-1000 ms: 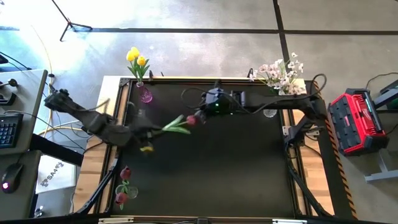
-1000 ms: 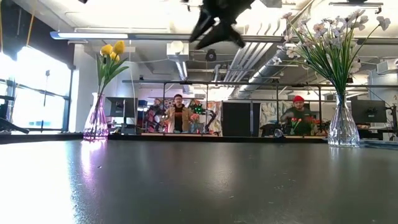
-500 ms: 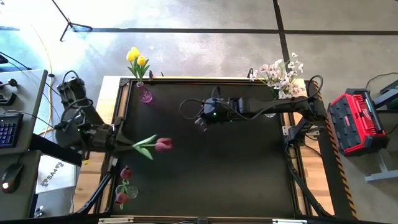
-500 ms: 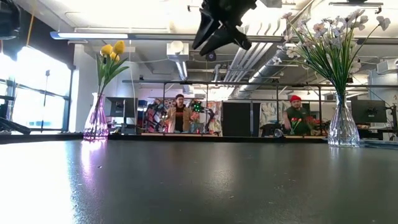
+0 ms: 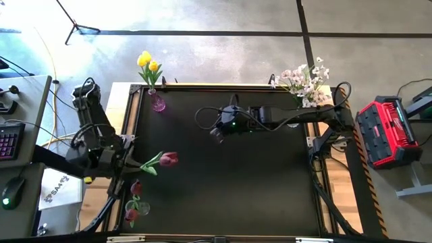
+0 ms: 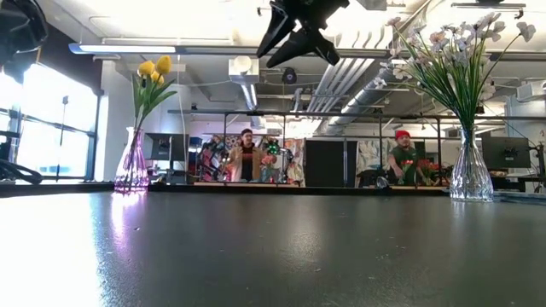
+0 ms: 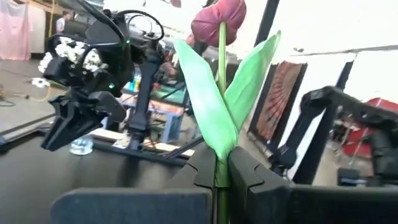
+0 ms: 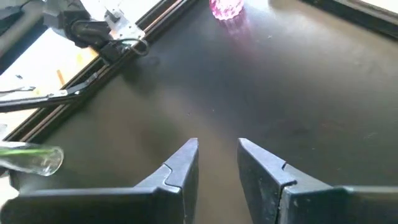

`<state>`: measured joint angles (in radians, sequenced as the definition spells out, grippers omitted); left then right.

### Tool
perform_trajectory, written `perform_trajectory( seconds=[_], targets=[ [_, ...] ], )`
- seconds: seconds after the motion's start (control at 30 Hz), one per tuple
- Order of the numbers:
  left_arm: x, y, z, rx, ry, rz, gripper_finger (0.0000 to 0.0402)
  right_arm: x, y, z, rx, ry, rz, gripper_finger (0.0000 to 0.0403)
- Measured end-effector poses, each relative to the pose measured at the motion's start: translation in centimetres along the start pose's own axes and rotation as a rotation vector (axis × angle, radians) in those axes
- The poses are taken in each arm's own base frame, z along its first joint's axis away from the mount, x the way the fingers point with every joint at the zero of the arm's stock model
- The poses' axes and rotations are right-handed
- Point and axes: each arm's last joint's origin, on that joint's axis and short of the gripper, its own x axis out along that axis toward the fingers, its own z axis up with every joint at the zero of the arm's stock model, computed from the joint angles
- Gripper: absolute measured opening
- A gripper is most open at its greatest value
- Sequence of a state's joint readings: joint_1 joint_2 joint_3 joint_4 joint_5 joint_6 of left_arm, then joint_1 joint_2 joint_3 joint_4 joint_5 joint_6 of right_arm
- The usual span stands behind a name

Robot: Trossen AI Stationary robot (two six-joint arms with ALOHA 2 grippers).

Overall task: Sort flowers into vase by color
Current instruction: Put the red flower into the bottom transparent vase

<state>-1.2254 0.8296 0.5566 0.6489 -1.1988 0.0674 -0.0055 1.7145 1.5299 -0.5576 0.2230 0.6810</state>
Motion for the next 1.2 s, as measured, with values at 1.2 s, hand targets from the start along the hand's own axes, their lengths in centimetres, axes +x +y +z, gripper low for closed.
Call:
perform_trajectory(
  seconds=[1.2],
  targets=[
    [-1.5,2.0,-2.3,-0.188,-0.066,0.03,0.0,-2.4,6.7,-0.3,-0.158,-0.179,0.54,0.0099]
  ],
)
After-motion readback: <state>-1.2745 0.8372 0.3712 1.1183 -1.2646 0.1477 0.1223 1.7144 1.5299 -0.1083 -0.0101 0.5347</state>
